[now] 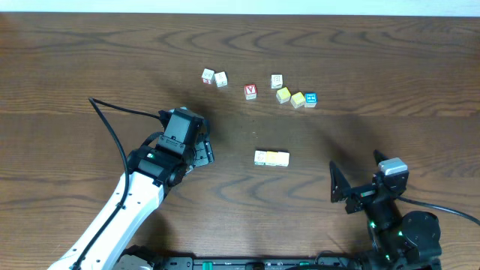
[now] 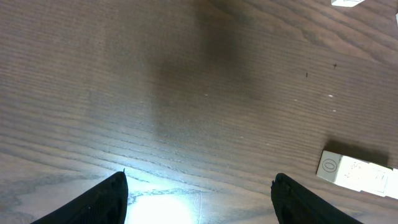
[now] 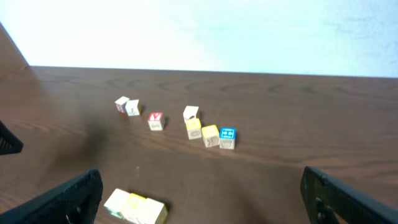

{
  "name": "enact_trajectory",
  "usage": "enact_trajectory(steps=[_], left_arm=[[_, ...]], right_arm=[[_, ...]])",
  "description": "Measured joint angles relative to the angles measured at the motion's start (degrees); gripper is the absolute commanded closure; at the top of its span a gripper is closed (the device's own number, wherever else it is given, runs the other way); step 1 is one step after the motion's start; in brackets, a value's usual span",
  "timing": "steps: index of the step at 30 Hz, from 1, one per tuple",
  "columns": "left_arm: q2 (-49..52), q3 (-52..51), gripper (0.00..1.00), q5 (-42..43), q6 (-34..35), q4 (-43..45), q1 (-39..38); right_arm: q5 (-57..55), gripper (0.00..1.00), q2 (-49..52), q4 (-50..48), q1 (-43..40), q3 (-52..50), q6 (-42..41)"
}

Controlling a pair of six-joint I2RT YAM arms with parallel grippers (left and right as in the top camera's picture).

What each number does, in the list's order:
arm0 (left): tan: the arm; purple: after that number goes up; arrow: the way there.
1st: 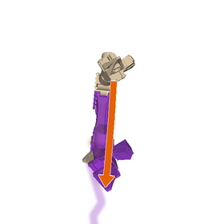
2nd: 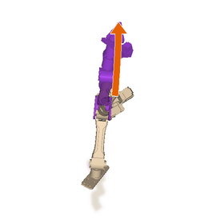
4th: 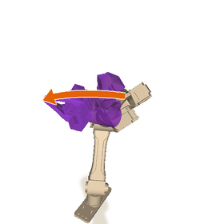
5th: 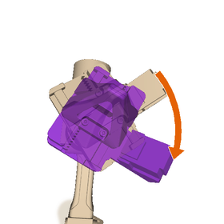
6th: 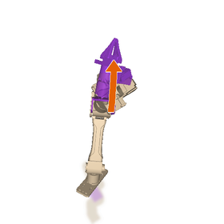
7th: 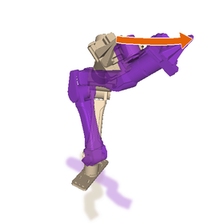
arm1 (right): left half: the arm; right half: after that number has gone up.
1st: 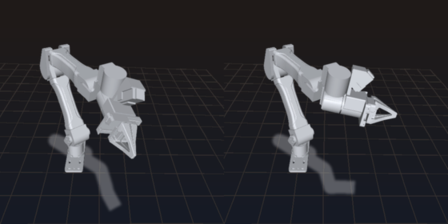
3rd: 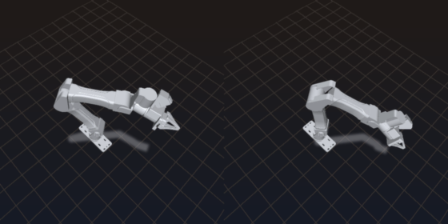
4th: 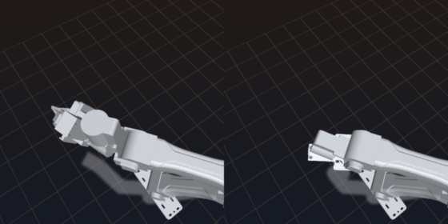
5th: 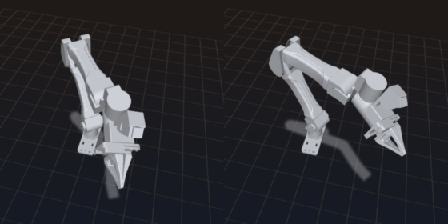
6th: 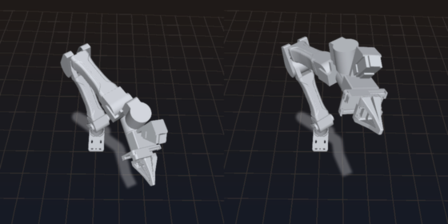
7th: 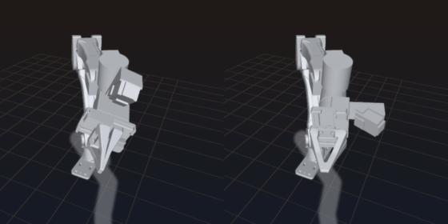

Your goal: Lift 3 blocks

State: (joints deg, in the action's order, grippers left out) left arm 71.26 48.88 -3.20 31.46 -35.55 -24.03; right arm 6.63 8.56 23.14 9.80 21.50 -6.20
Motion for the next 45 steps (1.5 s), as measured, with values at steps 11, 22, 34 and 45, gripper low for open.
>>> enact_trajectory(steps=[11,22,34,45], left_arm=[[0.0,0.0,0.26,0.0,0.0,0.0,0.0],[0.0,0.0,0.25,0.0,0.0,0.0,0.0],[0.0,0.0,0.26,0.0,0.0,0.0,0.0],[0.0,0.0,0.25,0.0,0.0,0.0,0.0]], right_arm=[[0.0,0.01,-6.6,-6.9,-1.6,-9.5,1.1],[0.1,0.01,-7.8,-15.5,-3.1,-14.8,3.6],[0.1,0.01,-7.9,-23.4,-3.2,-20.3,5.6],[0.0,0.01,-7.9,-21.3,-3.8,-21.1,5.9]])
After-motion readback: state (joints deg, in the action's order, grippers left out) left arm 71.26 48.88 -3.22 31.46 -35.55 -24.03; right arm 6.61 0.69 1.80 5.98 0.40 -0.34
